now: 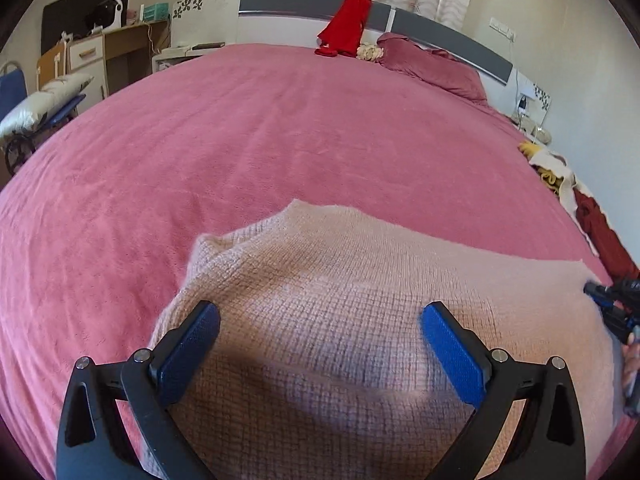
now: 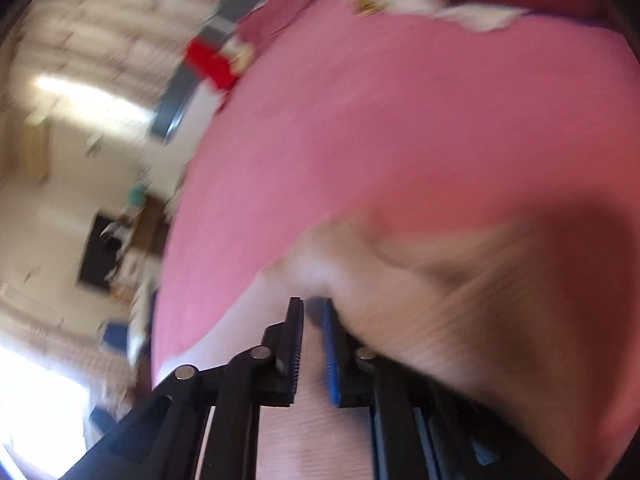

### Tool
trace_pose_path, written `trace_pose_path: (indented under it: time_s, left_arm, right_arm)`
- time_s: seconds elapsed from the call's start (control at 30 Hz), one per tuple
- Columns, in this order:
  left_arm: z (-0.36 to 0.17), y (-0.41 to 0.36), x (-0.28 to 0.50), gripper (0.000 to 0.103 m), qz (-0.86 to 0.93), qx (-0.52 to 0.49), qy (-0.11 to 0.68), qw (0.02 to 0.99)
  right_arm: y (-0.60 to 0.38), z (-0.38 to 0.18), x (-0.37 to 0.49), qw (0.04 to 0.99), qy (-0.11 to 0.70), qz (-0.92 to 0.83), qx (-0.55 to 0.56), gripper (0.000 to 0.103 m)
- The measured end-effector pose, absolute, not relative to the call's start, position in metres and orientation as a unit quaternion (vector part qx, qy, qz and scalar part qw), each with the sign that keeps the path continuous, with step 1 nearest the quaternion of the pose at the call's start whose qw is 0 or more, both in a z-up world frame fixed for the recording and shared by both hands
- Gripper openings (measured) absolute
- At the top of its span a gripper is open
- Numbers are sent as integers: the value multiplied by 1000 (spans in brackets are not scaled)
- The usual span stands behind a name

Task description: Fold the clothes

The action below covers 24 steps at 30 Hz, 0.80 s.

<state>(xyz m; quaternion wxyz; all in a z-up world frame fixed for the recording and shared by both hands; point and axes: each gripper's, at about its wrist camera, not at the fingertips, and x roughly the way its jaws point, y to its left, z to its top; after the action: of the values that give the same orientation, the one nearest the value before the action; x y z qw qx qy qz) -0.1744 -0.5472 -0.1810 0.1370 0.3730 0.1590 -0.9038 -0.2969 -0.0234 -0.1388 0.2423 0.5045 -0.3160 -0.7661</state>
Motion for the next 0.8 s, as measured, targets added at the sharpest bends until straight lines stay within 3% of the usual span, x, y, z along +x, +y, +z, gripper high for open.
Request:
trace_pose_path:
  time_s: [0.1, 0.13, 0.17, 0.27, 0.37, 0.53, 0.6, 0.67, 0.8]
  left_arm:
    - [-173, -555, -163, 103, -903, 376, 163, 130]
    - [-169, -555, -158, 103, -904, 373, 169, 127]
    - [-162, -553, -149, 103, -906, 362, 178, 126]
    - [-147, -545, -121, 103, -914, 331, 199, 122]
    - [-145, -515, -81, 103, -926, 299, 207, 100]
    - [-165, -458, -49, 103, -930, 307, 169, 111]
    - [-180, -455, -42, 103, -915, 342, 154, 152]
    - [-196, -456, -33, 103, -897, 373, 146, 188]
    - [-194, -472, -7, 103, -897, 368, 160, 188]
  right_arm:
    - [8, -134, -301, 226, -334, -769, 497, 1]
    - [16, -124, -297, 225, -340, -776, 481, 5]
    - [20, -116, -293, 229, -350, -779, 467, 19]
    - [11, -96, -259, 300, -377, -758, 439, 22]
    - [-34, -101, -203, 361, -335, -736, 465, 22]
    - [-103, -148, -112, 407, -348, -679, 503, 22]
    - [-120, -167, -100, 395, -353, -670, 520, 22]
    - [-115, -179, -98, 368, -357, -680, 524, 15]
    - [-55, -188, -113, 293, -386, -715, 504, 11]
